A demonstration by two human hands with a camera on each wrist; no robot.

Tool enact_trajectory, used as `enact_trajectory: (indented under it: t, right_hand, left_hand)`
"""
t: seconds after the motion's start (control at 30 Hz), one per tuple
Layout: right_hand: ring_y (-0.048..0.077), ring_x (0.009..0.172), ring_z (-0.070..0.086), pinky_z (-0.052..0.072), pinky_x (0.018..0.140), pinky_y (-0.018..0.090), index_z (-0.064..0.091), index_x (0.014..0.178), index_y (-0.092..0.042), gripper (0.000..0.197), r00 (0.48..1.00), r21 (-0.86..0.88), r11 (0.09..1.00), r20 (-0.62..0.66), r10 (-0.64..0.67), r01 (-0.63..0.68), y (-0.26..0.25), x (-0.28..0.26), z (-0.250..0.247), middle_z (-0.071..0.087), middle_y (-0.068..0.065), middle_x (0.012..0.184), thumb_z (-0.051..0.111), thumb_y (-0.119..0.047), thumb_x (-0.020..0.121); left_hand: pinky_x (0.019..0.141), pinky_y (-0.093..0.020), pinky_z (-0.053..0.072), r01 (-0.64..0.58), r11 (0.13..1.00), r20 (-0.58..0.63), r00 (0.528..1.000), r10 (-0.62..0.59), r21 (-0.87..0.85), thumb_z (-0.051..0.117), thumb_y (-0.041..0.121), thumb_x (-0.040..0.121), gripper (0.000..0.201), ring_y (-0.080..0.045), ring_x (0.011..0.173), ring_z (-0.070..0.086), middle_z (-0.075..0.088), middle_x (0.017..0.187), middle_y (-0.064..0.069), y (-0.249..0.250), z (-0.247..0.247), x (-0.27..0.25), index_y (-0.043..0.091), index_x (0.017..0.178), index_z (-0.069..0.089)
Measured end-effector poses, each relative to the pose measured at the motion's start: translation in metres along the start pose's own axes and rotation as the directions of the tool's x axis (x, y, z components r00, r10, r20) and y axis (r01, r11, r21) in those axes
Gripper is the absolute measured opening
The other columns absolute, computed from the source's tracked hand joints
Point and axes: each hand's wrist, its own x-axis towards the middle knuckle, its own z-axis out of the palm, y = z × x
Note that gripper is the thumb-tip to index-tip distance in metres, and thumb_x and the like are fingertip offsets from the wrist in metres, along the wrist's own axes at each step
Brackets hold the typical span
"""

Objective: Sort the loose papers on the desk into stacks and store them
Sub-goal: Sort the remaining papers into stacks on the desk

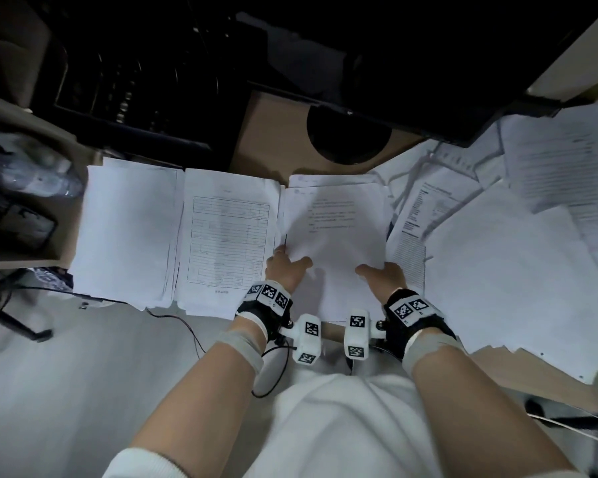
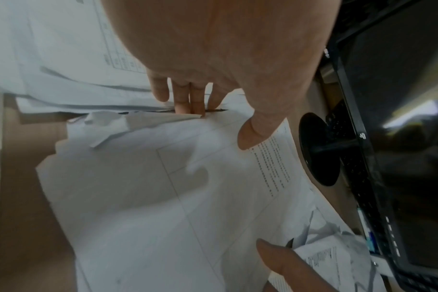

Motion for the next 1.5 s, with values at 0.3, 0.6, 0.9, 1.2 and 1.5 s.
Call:
enact_trajectory:
  t: [0.3,0.6,0.9,1.2,1.5]
  right_hand:
    - [0.036,0.108,0.056,0.046,0.082,0.035,0.058,0.128,-0.011,0.079,0.999,-0.125,0.992,-0.043,-0.019,0.013,0.006,0.007,-0.018,0.058,0.016,0.125,0.066,-0.049,0.059]
    - [0.028,0.070,0.054,0.033,0.055,0.031,0.056,0.073,-0.004,0.031,0.983,-0.283,0.945,0.123,-0.134,0.164,-0.001,0.000,-0.028,0.056,0.008,0.072,0.060,-0.031,0.088]
    - [0.026,0.067,0.052,0.037,0.061,0.031,0.052,0.065,-0.007,0.031,0.981,-0.234,0.968,0.190,-0.050,0.095,0.000,-0.008,-0.027,0.055,0.010,0.067,0.062,-0.026,0.087]
    - [0.023,0.082,0.048,0.042,0.076,0.032,0.047,0.064,-0.021,0.033,0.983,-0.181,0.979,0.173,-0.058,0.089,-0.004,-0.024,-0.036,0.053,0.004,0.075,0.055,-0.022,0.096]
    - [0.020,0.093,0.056,0.050,0.093,0.036,0.057,0.077,-0.029,0.020,0.987,-0.036,0.988,0.066,-0.150,0.152,-0.006,-0.033,-0.090,0.059,0.004,0.100,0.058,-0.020,0.095]
  left_hand:
    - [0.093,-0.035,0.049,0.012,0.999,0.005,1.000,-0.012,-0.035,0.073,0.042,0.068,0.081,-0.032,0.106,0.061,0.062,0.125,-0.012,-0.005,0.023,-0.022,0.011,0.137,0.045]
    - [0.085,-0.032,0.047,0.007,0.998,-0.200,0.980,0.005,0.059,0.053,0.001,0.090,0.031,-0.036,0.110,0.063,0.067,0.121,-0.019,-0.008,0.011,-0.024,0.000,0.121,0.059]
    - [0.112,-0.049,0.040,-0.055,0.992,-0.117,0.992,0.041,-0.116,0.065,0.004,0.084,0.089,-0.038,0.131,0.048,0.046,0.145,-0.018,-0.008,0.019,-0.026,0.013,0.156,0.014]
    - [0.118,-0.052,0.022,-0.049,0.998,-0.230,0.972,0.042,-0.027,0.067,0.021,0.088,0.091,-0.037,0.147,0.019,0.014,0.161,-0.013,0.006,0.013,-0.027,0.020,0.159,0.011]
    - [0.111,-0.044,0.039,-0.227,0.960,-0.037,0.974,0.224,-0.162,0.066,0.018,0.090,0.053,-0.033,0.131,0.049,0.042,0.148,-0.013,0.067,0.054,-0.037,0.016,0.140,0.050]
